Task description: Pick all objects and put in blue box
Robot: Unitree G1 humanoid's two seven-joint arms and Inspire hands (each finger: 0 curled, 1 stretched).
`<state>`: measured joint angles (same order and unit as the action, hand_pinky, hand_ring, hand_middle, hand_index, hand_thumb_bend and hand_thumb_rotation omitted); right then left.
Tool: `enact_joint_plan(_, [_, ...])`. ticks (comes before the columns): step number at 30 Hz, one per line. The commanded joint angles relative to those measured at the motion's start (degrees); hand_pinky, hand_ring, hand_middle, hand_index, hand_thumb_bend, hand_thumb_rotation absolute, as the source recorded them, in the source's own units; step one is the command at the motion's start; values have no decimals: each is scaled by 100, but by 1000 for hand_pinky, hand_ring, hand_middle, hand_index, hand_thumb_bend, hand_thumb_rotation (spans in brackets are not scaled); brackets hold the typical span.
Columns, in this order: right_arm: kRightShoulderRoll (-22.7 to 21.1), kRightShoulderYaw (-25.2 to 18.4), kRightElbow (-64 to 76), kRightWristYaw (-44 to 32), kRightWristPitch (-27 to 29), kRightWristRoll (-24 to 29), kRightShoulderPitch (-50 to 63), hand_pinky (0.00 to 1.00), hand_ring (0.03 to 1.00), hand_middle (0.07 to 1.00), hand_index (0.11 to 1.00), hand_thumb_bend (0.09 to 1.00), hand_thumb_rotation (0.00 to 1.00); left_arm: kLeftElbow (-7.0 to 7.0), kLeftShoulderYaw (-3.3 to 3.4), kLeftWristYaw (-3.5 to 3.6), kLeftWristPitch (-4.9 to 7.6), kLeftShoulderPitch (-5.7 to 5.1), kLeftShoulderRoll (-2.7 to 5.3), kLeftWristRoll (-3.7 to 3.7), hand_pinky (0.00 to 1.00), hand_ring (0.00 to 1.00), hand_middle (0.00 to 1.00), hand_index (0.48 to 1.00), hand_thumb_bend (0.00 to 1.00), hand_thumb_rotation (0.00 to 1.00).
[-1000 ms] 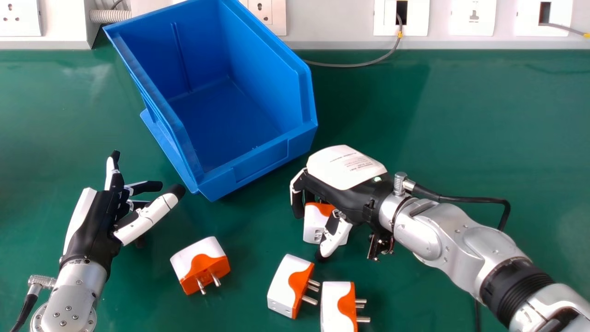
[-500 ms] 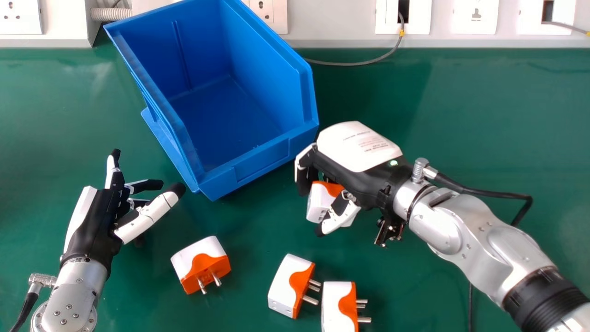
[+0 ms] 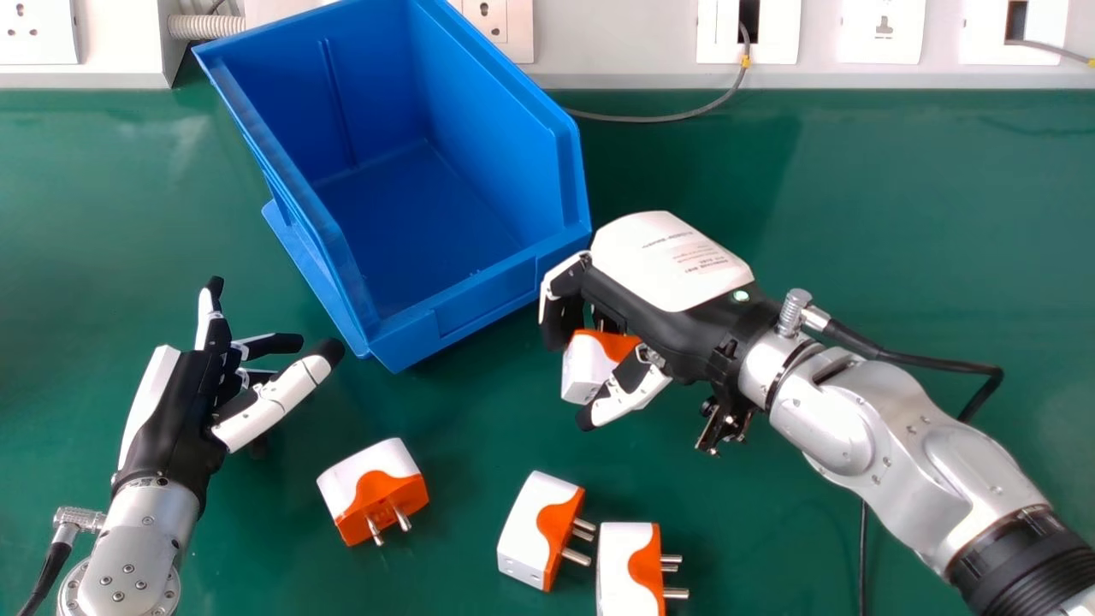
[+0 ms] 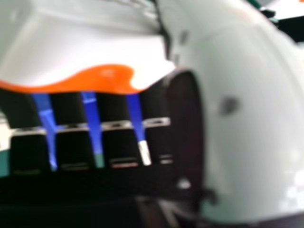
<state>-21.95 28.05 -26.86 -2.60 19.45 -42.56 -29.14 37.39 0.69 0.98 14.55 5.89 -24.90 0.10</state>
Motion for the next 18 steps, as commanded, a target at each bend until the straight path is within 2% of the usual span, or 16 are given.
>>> enact_joint_plan(1, [-25, -170, 169, 48, 73, 179, -54, 341, 430, 521, 496, 499, 0, 429, -343, 329, -523, -436, 285, 286, 548, 653, 781, 843, 776, 543])
enact_joint_plan(8, [-31, -181, 194, -18, 74, 220, -66, 349, 432, 516, 502, 499, 0, 485, -336, 332, -507, -408, 282, 284, 549, 654, 780, 842, 778, 545])
enact_joint_plan(14, [-77, -255, 388, -118, 28, 281, -79, 346, 434, 516, 508, 498, 0, 446, -334, 335, -524, -423, 283, 275, 549, 652, 780, 842, 780, 547])
enact_joint_plan(18, [-123, -370, 567, -159, 27, 333, -108, 342, 435, 517, 512, 497, 0, 480, -324, 342, -494, -417, 285, 264, 548, 652, 780, 842, 781, 548])
